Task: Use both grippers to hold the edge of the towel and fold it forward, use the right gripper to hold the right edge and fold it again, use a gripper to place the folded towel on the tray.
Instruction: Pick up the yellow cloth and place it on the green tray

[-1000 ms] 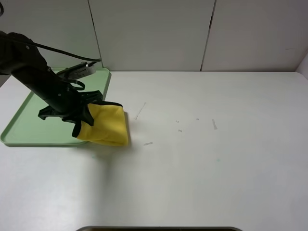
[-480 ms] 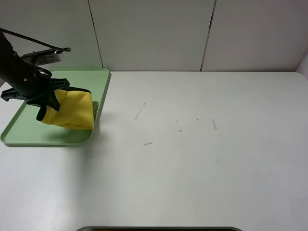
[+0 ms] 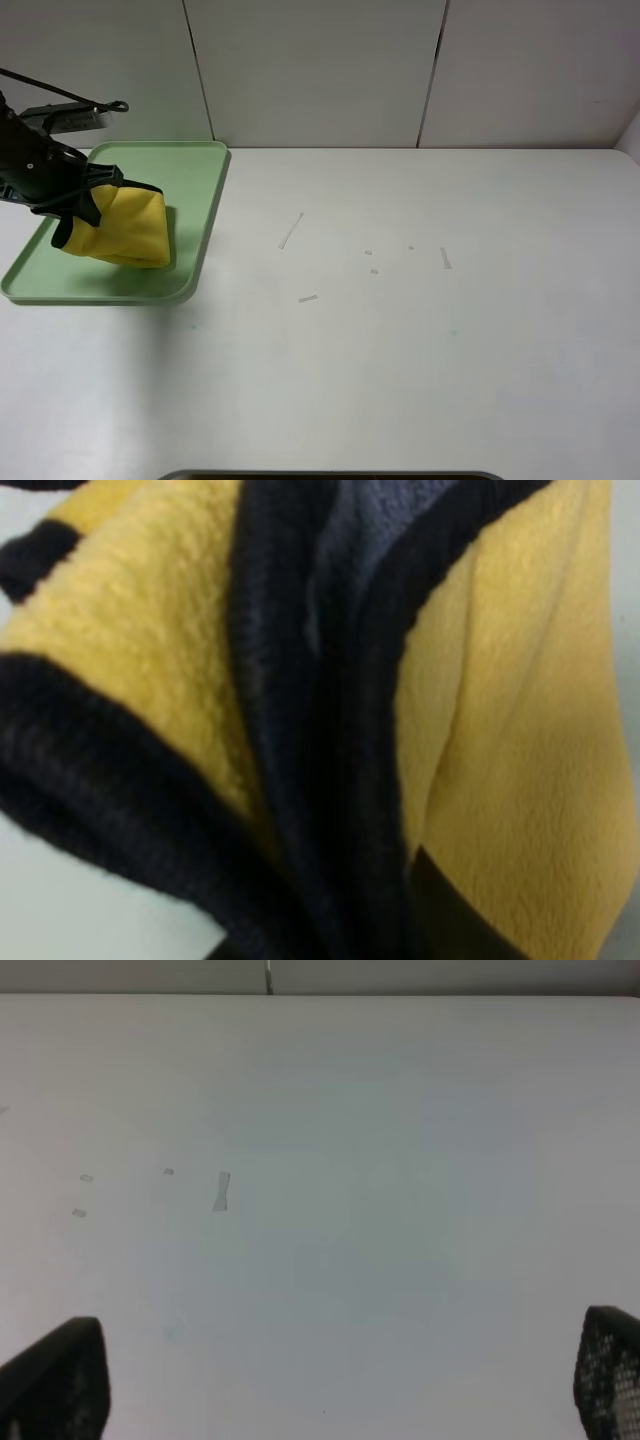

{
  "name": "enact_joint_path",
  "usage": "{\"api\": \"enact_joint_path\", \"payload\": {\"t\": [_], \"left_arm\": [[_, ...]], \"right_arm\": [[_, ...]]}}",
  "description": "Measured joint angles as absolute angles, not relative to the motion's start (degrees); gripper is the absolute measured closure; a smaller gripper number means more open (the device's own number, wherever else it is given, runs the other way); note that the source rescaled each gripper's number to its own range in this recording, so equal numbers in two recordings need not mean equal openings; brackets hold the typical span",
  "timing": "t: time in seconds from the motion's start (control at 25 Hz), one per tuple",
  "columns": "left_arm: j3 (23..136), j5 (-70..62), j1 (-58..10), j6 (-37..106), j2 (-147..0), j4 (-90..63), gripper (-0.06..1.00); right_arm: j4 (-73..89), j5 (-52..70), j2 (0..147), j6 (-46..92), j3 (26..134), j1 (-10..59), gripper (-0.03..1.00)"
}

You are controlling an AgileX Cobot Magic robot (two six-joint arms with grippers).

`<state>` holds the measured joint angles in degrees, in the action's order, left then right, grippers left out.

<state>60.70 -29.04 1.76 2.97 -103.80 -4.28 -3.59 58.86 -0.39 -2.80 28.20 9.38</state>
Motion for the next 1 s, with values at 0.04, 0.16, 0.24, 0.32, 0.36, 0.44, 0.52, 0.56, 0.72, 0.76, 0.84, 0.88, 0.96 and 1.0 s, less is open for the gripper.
{"api": "enact_joint_path", "payload": {"t": [0.04,0.16,0.24,0.32,0.36,0.44,0.52,0.56,0.72,0.76,0.84,0.88,0.96,1.0], "left_arm": [[60.7,-29.04,1.76,2.97,-103.8,-4.28,0.84],[60.7,-29.04,1.76,2.97,-103.8,-4.28,0.84],[60.7,-29.04,1.76,2.97,-103.8,-4.28,0.84],[60.7,-29.04,1.76,2.97,-103.8,-4.28,0.83],[60.7,-29.04,1.76,2.97,-103.8,-4.28,0.8],[60.7,-29.09,1.76,3.28,-103.8,-4.05,0.65],[60.7,-29.09,1.76,5.57,-103.8,-3.45,0.39],[60.7,-29.09,1.76,7.04,-103.8,-3.18,0.23],[60.7,-29.28,1.76,9.32,-103.8,-2.79,-0.01],[60.7,-29.28,1.76,9.41,-103.8,-2.79,-0.02],[60.7,-29.28,1.76,9.55,-103.8,-2.79,-0.04],[60.7,-29.28,1.76,9.61,-103.8,-2.77,-0.05],[60.7,-29.28,1.78,9.61,-103.8,-2.77,-0.05],[60.7,-29.28,1.84,9.61,-103.8,-2.77,-0.05]], "right_arm": [[-3.59,58.86,-0.39,-2.8,28.2,9.38,-0.03],[-3.59,58.86,-0.39,-2.8,28.2,9.38,-0.03],[-3.59,58.86,-0.39,-2.8,28.2,9.38,-0.03],[-3.59,58.86,-0.39,-2.8,28.2,9.38,-0.03],[-3.59,58.86,-0.39,-2.8,28.2,9.38,-0.03],[-3.59,58.86,-0.39,-2.8,28.2,9.38,-0.03],[-3.59,58.86,-0.39,-2.8,28.2,9.38,-0.03],[-3.59,58.86,-0.39,-2.8,28.2,9.38,-0.03],[-3.59,58.86,-0.39,-2.8,28.2,9.38,-0.03],[-3.59,58.86,-0.39,-2.8,28.2,9.38,-0.03],[-3.59,58.86,-0.39,-2.8,28.2,9.38,-0.03],[-3.59,58.86,-0.39,-2.8,28.2,9.38,-0.03],[-3.59,58.86,-0.39,-2.8,28.2,9.38,-0.03],[-3.59,58.86,-0.39,-2.8,28.2,9.38,-0.03]]}}
